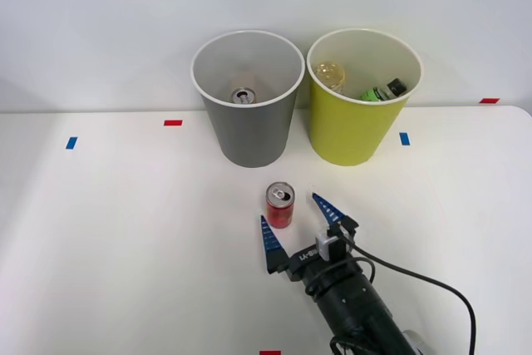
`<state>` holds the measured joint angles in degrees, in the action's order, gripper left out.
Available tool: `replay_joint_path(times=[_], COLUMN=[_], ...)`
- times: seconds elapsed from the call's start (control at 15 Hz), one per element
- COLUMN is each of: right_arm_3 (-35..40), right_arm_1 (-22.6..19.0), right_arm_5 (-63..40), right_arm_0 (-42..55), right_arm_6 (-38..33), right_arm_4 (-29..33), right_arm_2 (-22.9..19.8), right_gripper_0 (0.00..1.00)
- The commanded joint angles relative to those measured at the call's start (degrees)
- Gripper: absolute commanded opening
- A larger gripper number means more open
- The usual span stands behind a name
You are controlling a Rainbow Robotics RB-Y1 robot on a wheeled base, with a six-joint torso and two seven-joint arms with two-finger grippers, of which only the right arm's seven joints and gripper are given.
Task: Put cans in the gray bin, plastic bottles in the light green bin
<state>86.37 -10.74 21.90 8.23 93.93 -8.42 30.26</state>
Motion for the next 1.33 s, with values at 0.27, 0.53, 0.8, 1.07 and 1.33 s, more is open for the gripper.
replay_joint_path(times=[0.27,0.53,0.8,1.07,1.33], right_arm_3=[-0.7,-3.7,-6.8,-6.9,-6.9], right_arm_1=[1.0,2.7,4.8,4.8,4.8], right_arm_5=[-3.4,-4.1,-2.1,-2.1,-2.0], right_arm_0=[-2.7,-5.1,-7.1,-7.0,-7.0], right_arm_6=[1.0,1.3,1.4,2.0,2.0], right_arm_4=[0.0,-0.3,-0.5,-0.1,-0.2], right_arm_2=[0.0,-0.1,-0.9,-1.2,-1.1], right_gripper_0=[1.0,1.0,0.97,0.03,0.03])
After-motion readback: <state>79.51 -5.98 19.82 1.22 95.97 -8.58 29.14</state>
